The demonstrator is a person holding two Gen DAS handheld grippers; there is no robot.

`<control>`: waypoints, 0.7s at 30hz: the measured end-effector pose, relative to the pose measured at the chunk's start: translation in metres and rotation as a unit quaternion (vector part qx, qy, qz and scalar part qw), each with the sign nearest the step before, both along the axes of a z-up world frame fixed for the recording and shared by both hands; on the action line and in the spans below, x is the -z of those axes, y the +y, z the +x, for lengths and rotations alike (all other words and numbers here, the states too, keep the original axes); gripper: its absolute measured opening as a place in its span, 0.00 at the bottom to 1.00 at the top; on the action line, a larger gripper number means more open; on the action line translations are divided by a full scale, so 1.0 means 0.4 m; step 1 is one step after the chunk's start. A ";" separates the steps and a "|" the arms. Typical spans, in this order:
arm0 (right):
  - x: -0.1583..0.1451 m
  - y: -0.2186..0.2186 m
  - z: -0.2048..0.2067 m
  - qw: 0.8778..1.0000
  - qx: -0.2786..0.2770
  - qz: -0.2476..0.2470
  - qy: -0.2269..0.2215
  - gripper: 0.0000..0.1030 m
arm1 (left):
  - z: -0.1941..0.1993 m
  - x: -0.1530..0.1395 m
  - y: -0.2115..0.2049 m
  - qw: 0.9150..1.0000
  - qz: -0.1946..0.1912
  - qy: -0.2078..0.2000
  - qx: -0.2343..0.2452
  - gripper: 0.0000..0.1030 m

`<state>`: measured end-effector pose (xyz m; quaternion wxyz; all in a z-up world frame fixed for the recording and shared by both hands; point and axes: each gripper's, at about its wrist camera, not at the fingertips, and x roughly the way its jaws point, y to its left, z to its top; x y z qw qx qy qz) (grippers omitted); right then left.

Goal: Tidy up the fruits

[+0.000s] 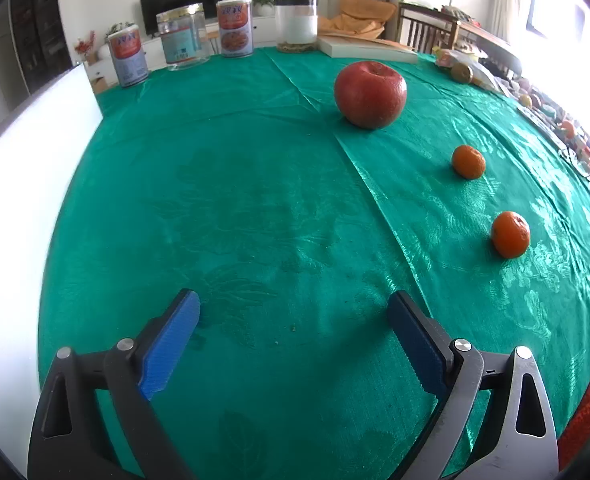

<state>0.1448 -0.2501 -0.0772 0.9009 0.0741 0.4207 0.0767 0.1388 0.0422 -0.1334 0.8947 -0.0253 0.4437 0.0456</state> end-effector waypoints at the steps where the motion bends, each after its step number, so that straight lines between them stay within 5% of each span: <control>1: 0.000 0.000 0.000 1.000 0.000 0.000 0.000 0.74 | 0.000 0.000 0.000 1.000 0.000 0.000 0.000 0.93; 21: -0.002 0.000 -0.002 1.000 0.000 0.001 -0.001 0.75 | 0.000 0.000 -0.001 1.000 0.000 0.000 0.000 0.94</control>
